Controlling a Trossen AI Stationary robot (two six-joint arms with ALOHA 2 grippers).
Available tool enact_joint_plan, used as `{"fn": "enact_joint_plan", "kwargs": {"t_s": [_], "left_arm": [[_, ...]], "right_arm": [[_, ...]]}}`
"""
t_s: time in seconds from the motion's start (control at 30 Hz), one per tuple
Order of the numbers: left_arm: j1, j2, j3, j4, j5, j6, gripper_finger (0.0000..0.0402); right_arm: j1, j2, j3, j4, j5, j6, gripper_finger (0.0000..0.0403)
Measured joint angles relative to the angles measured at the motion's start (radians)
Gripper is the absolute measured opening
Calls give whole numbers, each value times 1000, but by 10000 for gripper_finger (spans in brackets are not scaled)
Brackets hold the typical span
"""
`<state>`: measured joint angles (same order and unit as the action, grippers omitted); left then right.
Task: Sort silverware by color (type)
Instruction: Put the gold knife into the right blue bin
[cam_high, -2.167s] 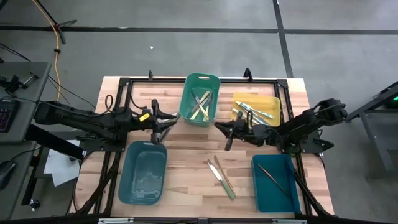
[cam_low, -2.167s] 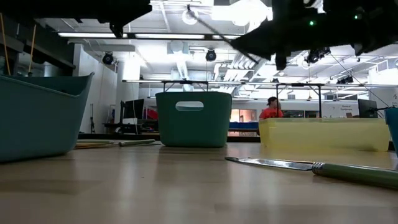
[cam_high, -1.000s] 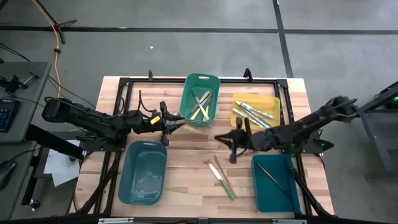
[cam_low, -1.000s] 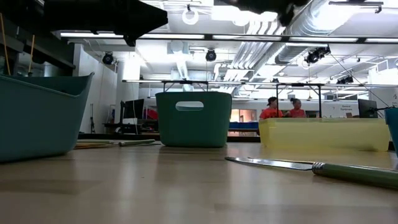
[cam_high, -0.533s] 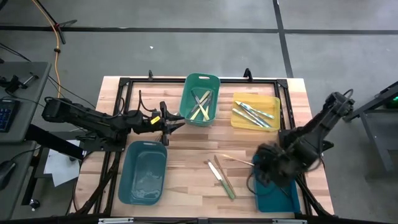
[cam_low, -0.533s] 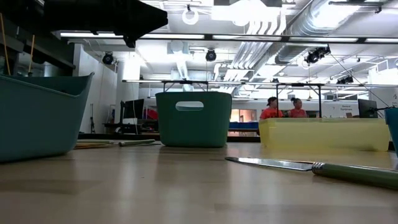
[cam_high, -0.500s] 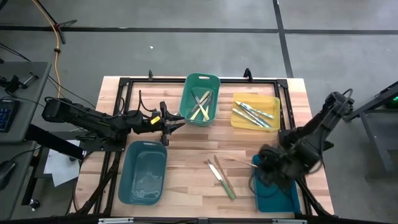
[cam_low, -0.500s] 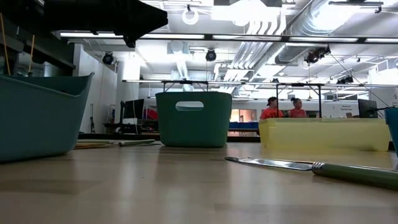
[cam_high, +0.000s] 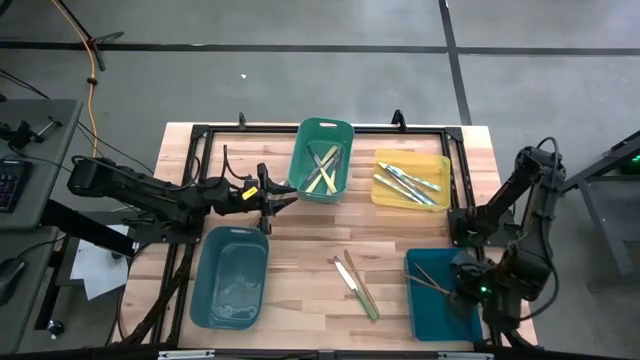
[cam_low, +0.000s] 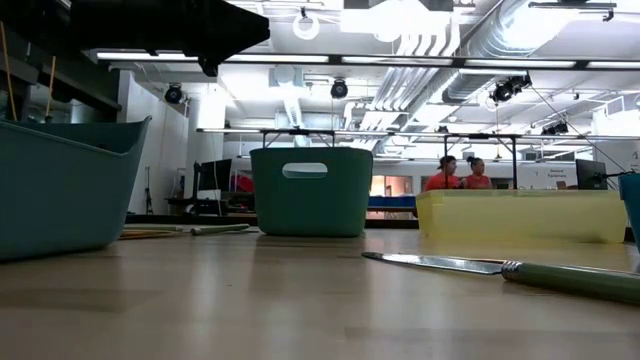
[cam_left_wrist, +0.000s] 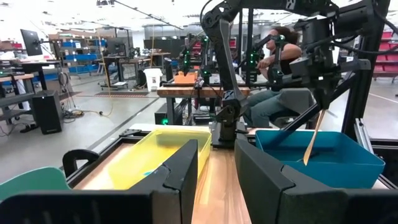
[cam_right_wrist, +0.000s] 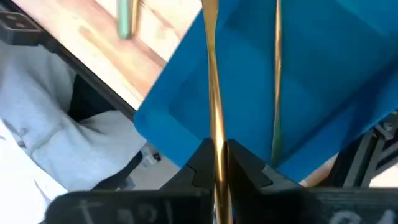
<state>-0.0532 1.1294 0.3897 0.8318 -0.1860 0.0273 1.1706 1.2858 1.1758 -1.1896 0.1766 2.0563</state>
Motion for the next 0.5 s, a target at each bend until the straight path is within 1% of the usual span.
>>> {"fn": "enact_joint_plan", "kwargs": {"t_s": [0.17, 0.2, 0.23, 0.27, 0.37, 0.43, 0.5], "left_arm": [[0, 0, 0, 0, 0, 0, 102], [0, 0, 0, 0, 0, 0, 102], [0, 0, 0, 1, 0, 0, 102], [0, 0, 0, 1, 0, 0, 102], [0, 0, 0, 1, 0, -13, 102], [0, 0, 0, 1, 0, -16, 102], [0, 0, 0, 1, 0, -16, 102]], "right_arm": [[54, 0, 51, -15, 120, 41, 15], [59, 0, 64, -33, 128, 53, 15], [62, 0, 77, -53, 118, 65, 15], [62, -1, 85, -75, 86, 82, 15], [48, 0, 86, -132, -46, 111, 15], [36, 7, 86, -149, -77, 113, 15], [27, 20, 86, -154, -79, 112, 15]]}}
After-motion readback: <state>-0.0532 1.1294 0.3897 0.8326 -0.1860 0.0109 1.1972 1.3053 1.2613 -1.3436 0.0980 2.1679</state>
